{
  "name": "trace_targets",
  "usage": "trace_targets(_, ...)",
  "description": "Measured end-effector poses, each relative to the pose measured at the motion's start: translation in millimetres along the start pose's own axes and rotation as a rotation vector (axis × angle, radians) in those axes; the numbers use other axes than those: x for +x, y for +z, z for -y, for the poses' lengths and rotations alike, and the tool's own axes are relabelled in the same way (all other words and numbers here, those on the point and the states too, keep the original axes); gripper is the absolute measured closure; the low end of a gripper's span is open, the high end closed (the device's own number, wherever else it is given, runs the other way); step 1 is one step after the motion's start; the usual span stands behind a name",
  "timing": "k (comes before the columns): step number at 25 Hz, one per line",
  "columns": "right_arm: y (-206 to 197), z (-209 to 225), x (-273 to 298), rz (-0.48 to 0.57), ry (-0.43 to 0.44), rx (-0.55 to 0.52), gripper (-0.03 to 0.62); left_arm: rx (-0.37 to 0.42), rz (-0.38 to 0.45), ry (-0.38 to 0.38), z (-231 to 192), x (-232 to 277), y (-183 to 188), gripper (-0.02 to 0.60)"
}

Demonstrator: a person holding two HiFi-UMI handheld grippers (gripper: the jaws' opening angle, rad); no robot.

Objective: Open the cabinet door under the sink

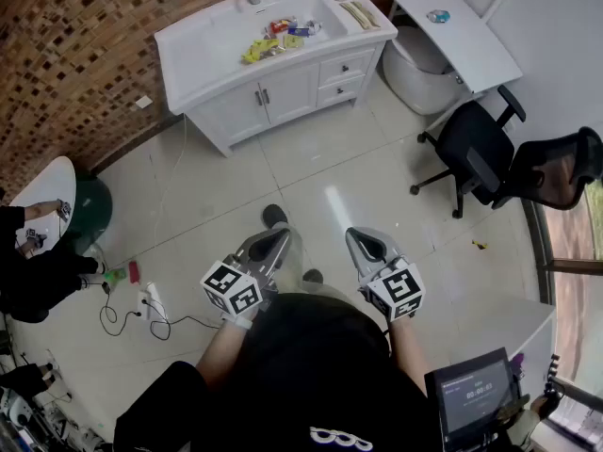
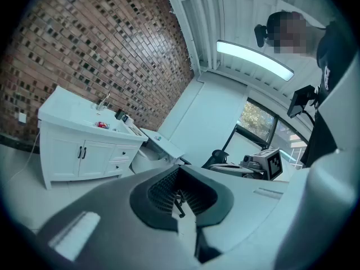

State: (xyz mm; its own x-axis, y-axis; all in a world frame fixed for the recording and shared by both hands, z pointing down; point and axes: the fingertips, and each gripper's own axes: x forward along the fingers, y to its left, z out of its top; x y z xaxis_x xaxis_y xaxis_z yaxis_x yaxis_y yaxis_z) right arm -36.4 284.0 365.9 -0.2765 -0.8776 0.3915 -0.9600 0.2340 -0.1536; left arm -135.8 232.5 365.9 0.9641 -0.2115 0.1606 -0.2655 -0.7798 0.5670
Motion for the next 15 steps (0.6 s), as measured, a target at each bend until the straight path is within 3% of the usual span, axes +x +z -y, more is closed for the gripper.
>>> trace_targets(5, -2, 26, 42, -0.063, 0.002, 0.038, 0.605, 0.005, -0.047, 0.041, -50, 26, 15, 0.571)
trace_targets(10, 9, 38, 105, -0.166, 0.042, -0.057, 0.605, -0.013, -0.059, 0.133, -121, 45, 45, 0.570)
trace_targets(13, 22, 45, 140, -0.221, 0.053, -0.125, 0.604, 0.016, -0.074, 0.167, -160, 57, 69, 0.570)
trace_targets(15, 31, 51, 164, -0.236, 0.049, -0.110, 0.603, 0.049, -0.079, 0.168, -186, 65, 86, 0.569)
